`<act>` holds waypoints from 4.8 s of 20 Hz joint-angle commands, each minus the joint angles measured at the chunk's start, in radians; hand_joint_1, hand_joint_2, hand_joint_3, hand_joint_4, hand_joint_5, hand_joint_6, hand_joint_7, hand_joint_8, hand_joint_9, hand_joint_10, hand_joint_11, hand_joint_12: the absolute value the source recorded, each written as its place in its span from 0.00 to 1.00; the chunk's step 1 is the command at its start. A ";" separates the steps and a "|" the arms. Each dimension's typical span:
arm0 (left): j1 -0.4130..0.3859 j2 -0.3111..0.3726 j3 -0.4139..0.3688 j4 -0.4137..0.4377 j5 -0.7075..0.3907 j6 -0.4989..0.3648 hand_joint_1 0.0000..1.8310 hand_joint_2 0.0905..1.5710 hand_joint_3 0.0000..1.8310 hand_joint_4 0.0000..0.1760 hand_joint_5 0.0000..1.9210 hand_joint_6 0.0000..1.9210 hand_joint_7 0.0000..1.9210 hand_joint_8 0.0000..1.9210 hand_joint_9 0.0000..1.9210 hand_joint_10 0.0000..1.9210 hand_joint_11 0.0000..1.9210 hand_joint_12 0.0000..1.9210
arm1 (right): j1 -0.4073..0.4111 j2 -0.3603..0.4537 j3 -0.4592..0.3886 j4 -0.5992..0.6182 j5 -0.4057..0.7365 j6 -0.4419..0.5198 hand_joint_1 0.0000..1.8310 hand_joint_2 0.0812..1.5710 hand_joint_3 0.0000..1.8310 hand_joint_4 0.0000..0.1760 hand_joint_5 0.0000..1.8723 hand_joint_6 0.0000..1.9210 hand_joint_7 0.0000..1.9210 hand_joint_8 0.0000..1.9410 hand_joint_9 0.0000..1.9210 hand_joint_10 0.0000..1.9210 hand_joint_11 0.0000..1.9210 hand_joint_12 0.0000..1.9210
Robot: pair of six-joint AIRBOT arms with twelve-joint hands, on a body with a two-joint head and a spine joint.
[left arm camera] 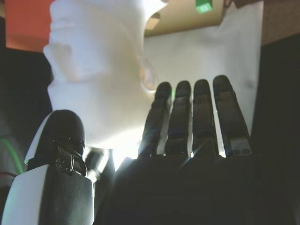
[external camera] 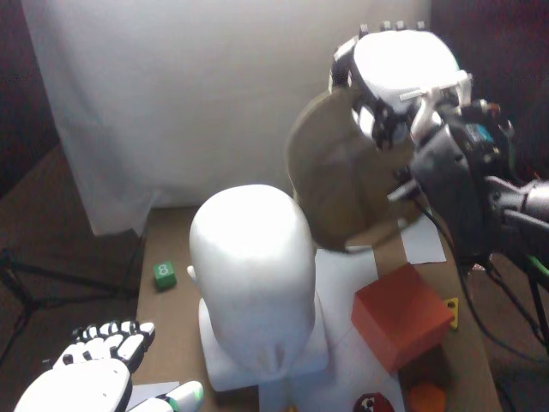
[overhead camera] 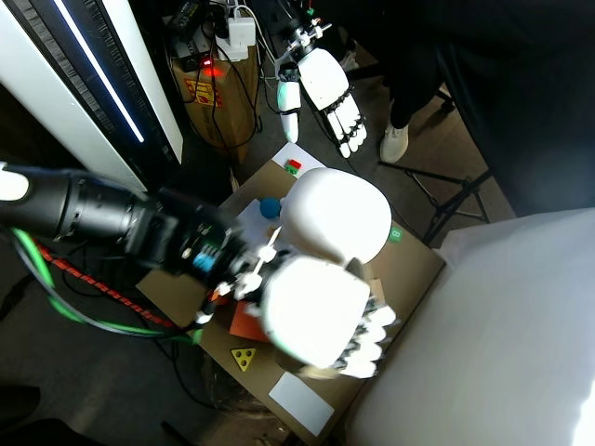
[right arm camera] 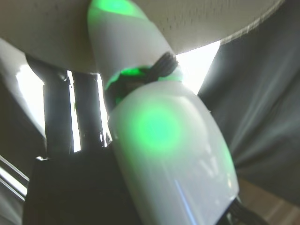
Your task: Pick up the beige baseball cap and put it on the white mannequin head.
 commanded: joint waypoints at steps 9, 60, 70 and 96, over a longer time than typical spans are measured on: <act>-0.006 0.009 0.001 0.062 -0.086 -0.023 0.00 0.73 0.00 0.00 0.05 0.00 0.03 0.00 0.01 0.00 0.00 0.02 | 0.095 0.027 -0.068 -0.034 0.115 -0.018 0.81 0.68 0.00 0.00 0.49 0.43 0.55 0.39 0.48 0.61 0.43 0.86; 0.020 0.039 0.159 0.133 -0.102 -0.040 0.00 0.72 0.00 0.00 0.06 0.00 0.03 0.00 0.00 0.00 0.00 0.00 | -0.278 0.173 -0.712 -0.156 0.128 -0.217 0.81 0.69 0.00 0.00 0.49 0.42 0.53 0.42 0.50 0.61 0.42 0.88; 0.025 0.038 0.152 0.132 -0.103 -0.040 0.00 0.72 0.00 0.00 0.05 0.00 0.03 0.00 0.01 0.00 0.00 0.00 | -0.339 0.208 -0.744 -0.153 0.131 -0.235 0.81 0.68 0.00 0.00 0.49 0.44 0.53 0.42 0.50 0.60 0.42 0.86; -0.185 0.236 -0.068 -0.173 0.069 0.185 0.00 0.73 0.00 0.00 0.07 0.00 0.05 0.00 0.03 0.00 0.01 0.03 | -0.478 0.277 -0.809 -0.157 0.027 -0.246 0.22 0.58 0.00 0.51 0.05 0.00 0.02 0.00 0.01 0.00 0.00 0.19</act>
